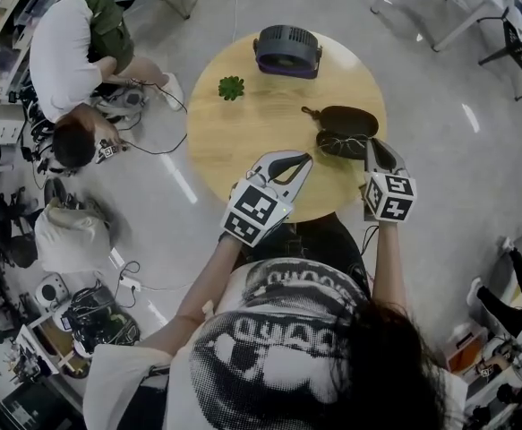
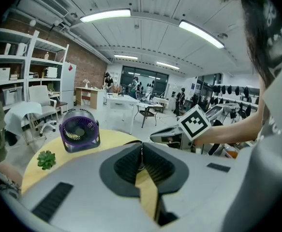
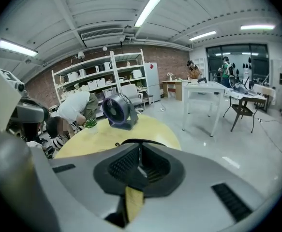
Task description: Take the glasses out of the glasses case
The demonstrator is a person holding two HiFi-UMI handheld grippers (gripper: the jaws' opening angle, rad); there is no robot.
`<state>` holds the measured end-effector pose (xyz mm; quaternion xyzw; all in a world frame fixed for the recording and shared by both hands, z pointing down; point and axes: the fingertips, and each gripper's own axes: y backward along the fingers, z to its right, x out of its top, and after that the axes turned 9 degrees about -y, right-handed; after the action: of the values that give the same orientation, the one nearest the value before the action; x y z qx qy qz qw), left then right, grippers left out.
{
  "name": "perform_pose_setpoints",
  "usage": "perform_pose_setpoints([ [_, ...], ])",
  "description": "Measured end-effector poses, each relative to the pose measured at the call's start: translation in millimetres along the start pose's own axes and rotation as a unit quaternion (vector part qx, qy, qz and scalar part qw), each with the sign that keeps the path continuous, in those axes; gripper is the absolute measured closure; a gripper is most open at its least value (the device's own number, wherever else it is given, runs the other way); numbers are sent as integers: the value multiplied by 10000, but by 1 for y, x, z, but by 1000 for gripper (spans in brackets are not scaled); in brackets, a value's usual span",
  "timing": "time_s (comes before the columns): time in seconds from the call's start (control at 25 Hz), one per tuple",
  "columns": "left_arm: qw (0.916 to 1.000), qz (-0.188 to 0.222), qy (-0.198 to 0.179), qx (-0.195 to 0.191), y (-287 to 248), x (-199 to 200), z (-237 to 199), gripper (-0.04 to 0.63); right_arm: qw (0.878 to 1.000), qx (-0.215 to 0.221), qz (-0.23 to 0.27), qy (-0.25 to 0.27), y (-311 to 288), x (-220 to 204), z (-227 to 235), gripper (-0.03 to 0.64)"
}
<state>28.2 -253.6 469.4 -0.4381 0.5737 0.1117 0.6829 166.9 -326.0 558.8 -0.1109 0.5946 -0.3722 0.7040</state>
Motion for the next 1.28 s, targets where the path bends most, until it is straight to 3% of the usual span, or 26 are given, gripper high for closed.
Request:
perform_pose_setpoints([
  [0.68, 9990, 225, -279, -271, 59, -23, 9, 580, 9979, -36, 651, 43, 59, 3, -79, 601],
  [1.28, 9954, 329, -419, -798, 144, -72, 56, 580, 9952, -377, 879, -225, 135, -69, -159, 601],
])
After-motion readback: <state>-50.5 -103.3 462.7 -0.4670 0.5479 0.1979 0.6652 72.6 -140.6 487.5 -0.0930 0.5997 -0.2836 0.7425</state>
